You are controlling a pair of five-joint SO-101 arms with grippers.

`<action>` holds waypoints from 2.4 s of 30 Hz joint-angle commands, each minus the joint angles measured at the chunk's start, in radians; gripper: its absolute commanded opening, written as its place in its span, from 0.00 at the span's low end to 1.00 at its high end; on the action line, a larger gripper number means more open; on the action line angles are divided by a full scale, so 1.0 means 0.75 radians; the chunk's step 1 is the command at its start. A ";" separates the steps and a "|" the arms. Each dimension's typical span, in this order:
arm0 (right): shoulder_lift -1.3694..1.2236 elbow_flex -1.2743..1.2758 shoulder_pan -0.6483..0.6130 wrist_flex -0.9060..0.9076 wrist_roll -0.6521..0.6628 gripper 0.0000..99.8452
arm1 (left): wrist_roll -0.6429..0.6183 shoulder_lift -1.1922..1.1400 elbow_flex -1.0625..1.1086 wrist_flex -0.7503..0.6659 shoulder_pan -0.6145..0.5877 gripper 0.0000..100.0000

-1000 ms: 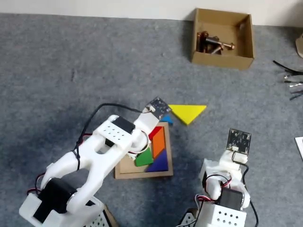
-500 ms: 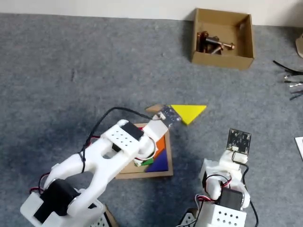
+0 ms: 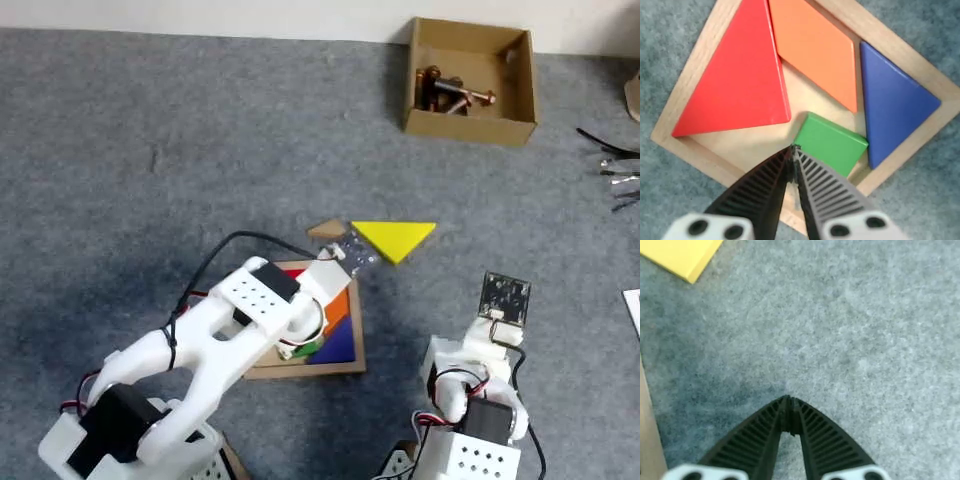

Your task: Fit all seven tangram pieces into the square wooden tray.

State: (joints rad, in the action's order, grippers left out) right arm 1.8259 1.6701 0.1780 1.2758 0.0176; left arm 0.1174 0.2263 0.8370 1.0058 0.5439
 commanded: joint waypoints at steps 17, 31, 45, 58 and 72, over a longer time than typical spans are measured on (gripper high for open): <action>0.015 0.152 0.013 -0.036 -0.012 0.00 | -0.014 0.032 -0.275 0.182 -0.001 0.01; 0.015 0.152 0.013 -0.036 -0.012 0.00 | -0.006 0.032 -0.075 0.057 -0.171 0.01; 0.015 0.152 0.013 -0.036 -0.012 0.00 | -0.016 0.032 -0.007 0.014 -0.167 0.01; 0.015 0.152 0.013 -0.036 -0.012 0.00 | -0.080 0.034 -0.024 0.057 -0.144 0.01; 0.015 0.152 0.013 -0.036 -0.012 0.00 | -0.354 0.044 -0.026 0.061 0.073 0.01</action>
State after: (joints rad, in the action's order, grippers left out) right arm 1.8259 1.6701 0.1780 1.2758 0.0176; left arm -0.1020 0.2232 0.8401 1.0472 0.5654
